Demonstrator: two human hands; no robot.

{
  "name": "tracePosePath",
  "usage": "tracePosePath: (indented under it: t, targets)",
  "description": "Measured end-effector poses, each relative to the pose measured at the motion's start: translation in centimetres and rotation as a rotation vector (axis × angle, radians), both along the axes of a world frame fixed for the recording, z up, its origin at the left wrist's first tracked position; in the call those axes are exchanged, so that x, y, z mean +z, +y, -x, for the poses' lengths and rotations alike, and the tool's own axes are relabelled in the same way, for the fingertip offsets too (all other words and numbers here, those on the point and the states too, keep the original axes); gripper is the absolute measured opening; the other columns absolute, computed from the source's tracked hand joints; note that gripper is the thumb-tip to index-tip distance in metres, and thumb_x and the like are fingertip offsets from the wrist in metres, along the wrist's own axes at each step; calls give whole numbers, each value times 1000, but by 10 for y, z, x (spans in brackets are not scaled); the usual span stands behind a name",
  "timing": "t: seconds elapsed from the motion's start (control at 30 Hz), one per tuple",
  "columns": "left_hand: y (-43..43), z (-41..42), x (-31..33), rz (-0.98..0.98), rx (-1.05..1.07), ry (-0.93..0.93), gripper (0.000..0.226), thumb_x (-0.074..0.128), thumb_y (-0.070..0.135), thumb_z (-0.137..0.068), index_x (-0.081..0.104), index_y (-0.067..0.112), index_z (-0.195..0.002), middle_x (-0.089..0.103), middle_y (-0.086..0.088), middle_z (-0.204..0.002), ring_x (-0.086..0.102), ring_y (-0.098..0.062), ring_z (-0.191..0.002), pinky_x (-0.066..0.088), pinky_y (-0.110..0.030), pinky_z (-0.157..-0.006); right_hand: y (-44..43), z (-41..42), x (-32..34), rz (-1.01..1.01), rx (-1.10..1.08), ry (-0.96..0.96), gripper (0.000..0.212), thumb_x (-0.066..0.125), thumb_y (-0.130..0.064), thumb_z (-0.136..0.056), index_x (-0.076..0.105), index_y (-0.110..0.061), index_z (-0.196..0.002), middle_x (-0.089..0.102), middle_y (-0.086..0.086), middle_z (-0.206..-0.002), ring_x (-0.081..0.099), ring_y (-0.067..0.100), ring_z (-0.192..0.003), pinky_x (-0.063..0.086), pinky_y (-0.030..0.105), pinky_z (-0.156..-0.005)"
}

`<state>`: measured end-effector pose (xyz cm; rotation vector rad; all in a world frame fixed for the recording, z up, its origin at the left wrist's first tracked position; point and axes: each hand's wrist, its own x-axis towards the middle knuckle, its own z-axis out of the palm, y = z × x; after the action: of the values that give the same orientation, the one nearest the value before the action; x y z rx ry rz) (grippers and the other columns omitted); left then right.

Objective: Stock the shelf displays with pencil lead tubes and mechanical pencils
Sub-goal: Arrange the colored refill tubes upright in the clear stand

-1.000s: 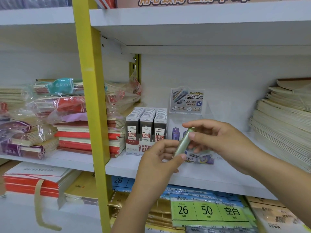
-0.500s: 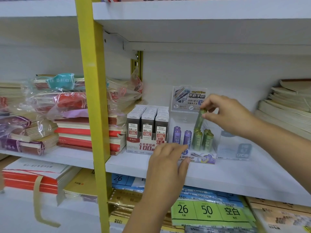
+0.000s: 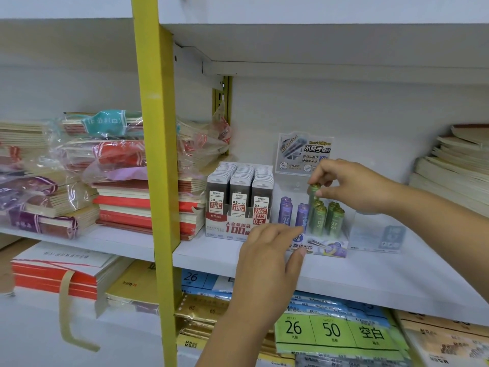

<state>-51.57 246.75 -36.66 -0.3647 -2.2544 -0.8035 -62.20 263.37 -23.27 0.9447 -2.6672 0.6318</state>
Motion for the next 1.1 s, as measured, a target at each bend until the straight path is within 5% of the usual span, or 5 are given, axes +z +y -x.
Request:
tracePosePath:
  t: [0.23, 0.53, 0.77, 0.97, 1.1]
  targets:
    - [0, 1, -1, 9, -5, 8, 40, 49, 43, -100, 51, 39, -140, 50, 22, -133, 22, 12, -119, 11, 0, -98, 2, 6, -2, -150, -54, 186, 18, 72, -24, -84, 64, -38, -92, 52, -20, -92, 42, 11, -104, 38, 31, -91]
    - [-2, 0, -2, 2, -39, -1, 40, 50, 41, -101, 50, 38, -141, 48, 23, -134, 22, 11, -122, 9, 2, -98, -1, 4, 1, -313, -86, 193, 19, 55, -26, -96, 67, -40, -101, 62, -15, -102, 40, 12, -109, 31, 32, -98]
    - [17, -33, -20, -136, 25, 304, 24, 51, 20, -93, 69, 20, -109, 64, 11, -102, 51, -6, -100, 34, -10, -92, 22, -93, -33, 442, 64, 231, 27, 52, -12, -95, 68, -33, -100, 68, -15, -87, 53, 0, -75, 37, 7, -64]
    - [40, -80, -109, 130, -290, -313, 27, 53, 18, -94, 63, 21, -119, 62, 6, -107, 56, -9, -95, 40, -17, -77, 64, -155, -157, 441, 37, -206, 25, 58, -15, -94, 67, -39, -97, 68, -13, -85, 55, 1, -66, 41, 10, -61]
    - [49, -103, -211, 261, -357, -731, 31, 54, 17, -97, 61, 22, -127, 63, 1, -123, 58, -16, -108, 42, -24, -90, 97, -174, -289, 90, -181, -561, 38, 57, -20, -96, 50, -31, -132, 55, -8, -119, 53, 2, -83, 40, 13, -72]
